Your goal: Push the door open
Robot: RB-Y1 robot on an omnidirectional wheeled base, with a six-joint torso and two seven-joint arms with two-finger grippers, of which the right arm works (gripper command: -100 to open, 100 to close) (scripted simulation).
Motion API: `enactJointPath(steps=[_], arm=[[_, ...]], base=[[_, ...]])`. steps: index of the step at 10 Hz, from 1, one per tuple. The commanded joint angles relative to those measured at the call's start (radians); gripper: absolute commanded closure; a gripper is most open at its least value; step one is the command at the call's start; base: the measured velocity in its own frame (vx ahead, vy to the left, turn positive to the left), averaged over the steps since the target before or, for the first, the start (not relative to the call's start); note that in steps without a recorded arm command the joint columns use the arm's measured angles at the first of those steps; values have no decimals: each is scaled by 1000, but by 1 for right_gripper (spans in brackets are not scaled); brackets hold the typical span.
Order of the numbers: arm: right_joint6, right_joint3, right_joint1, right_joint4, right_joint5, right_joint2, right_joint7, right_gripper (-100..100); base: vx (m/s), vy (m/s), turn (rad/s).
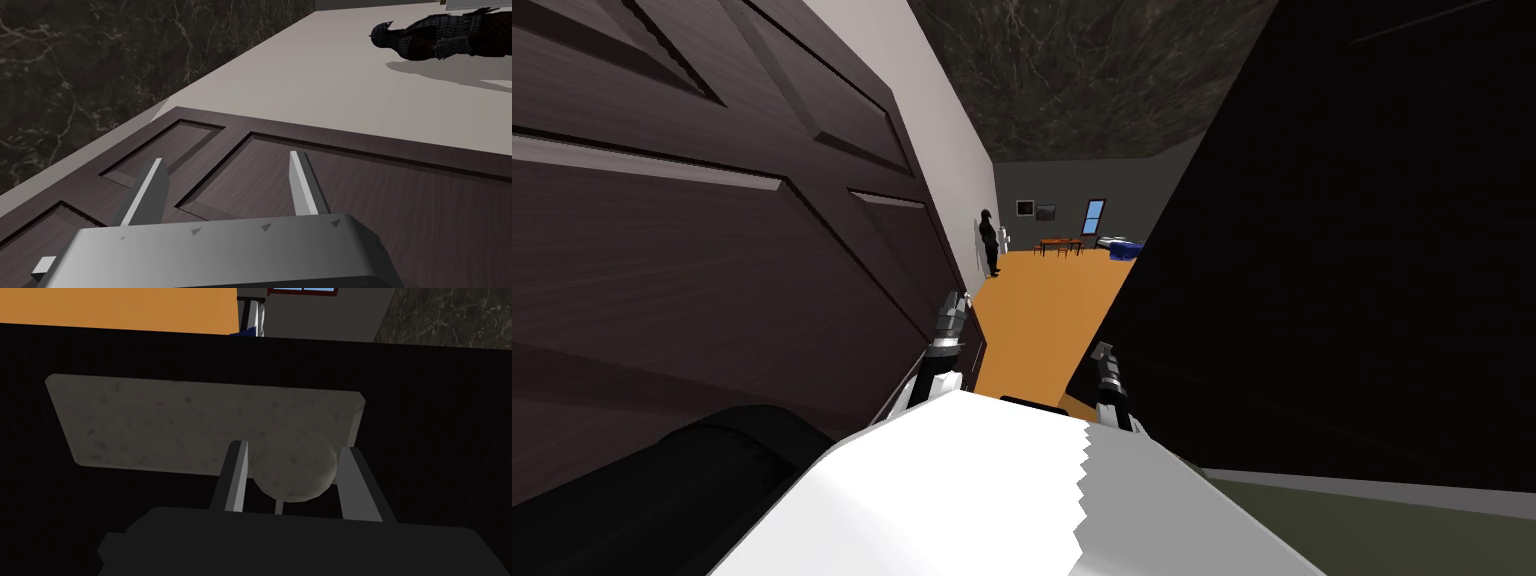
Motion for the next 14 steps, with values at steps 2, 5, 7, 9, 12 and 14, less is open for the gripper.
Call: enactJointPath(steps=[2, 5, 7, 9, 12, 14], arm=[[-2, -1, 0, -1, -1, 0, -1, 100], [4, -25, 3, 1, -13, -18, 7, 100], [6, -39, 3, 1, -21, -26, 11, 100], [9, -56, 4, 0, -31, -33, 15, 100], [13, -86, 6, 0, -47, -44, 23, 100], [16, -107, 7, -1, -58, -49, 29, 100]], base=[[-4, 1, -1], [143, 15, -33], [163, -2, -21], [190, -7, -22], [191, 11, -49], [214, -18, -59]])
